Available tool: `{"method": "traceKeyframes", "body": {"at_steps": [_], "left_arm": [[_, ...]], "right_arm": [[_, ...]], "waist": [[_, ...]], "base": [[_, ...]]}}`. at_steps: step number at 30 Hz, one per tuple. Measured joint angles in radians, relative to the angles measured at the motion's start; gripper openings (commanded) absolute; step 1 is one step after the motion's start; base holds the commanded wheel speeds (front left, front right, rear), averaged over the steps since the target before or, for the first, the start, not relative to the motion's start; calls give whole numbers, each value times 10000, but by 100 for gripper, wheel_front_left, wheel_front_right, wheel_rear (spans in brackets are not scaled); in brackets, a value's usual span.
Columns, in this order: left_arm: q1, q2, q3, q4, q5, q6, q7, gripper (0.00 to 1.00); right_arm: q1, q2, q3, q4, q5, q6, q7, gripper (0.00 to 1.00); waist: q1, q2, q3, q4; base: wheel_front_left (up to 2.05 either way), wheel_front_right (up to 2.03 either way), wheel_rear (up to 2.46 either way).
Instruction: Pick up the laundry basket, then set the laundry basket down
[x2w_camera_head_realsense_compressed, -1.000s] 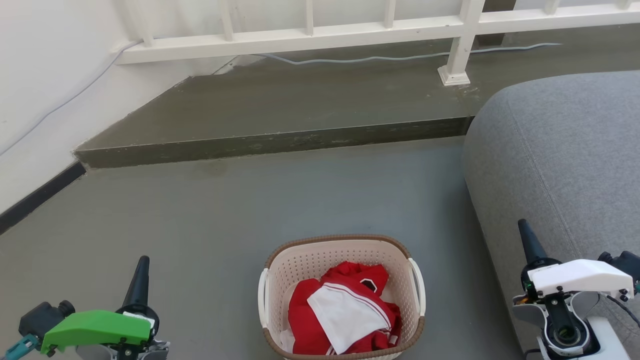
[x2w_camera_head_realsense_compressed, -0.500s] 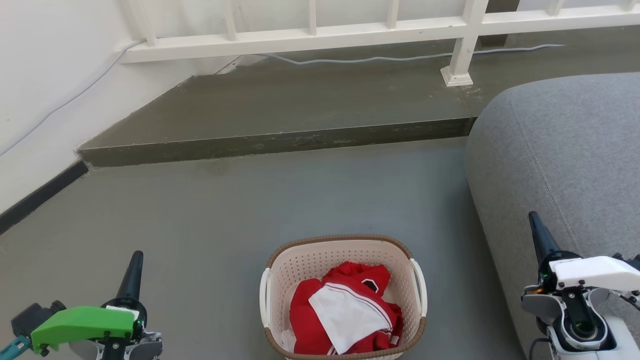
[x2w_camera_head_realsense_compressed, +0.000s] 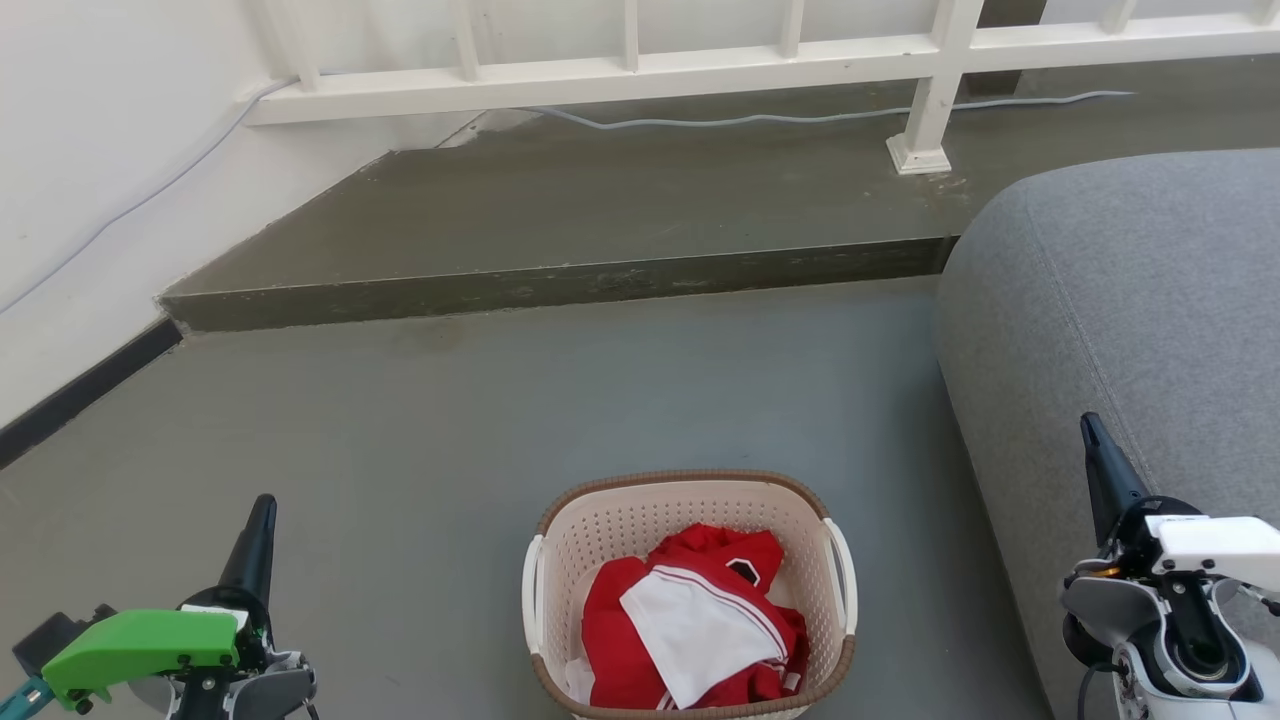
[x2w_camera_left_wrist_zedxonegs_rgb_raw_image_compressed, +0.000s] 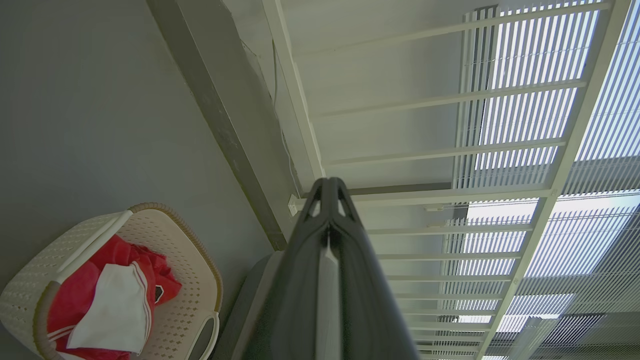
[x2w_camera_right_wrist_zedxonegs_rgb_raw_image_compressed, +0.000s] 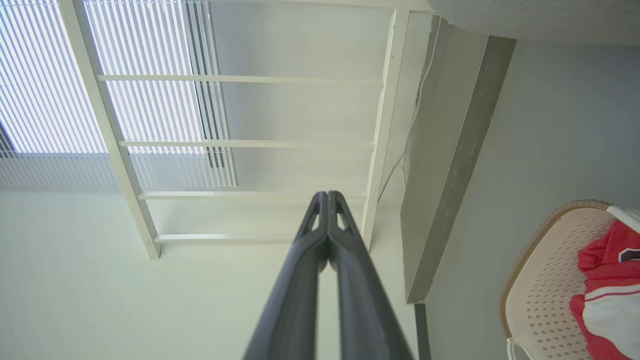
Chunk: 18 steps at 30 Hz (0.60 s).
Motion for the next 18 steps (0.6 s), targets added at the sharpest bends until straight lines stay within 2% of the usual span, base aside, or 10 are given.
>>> {"method": "traceKeyframes", "body": {"at_steps": [7, 18], "left_arm": [[-39, -42, 167, 50, -648, -2, 228, 0], [-155, -71, 173, 59, -692, -2, 238, 0]], "right_arm": [[-14, 8, -236, -40, 871, 90, 257, 0], [-38, 10, -253, -48, 917, 119, 257, 0]], "waist": [[0, 0, -3, 29], [0, 0, -3, 30]], "base": [[0, 0, 0], [0, 0, 0]]}}
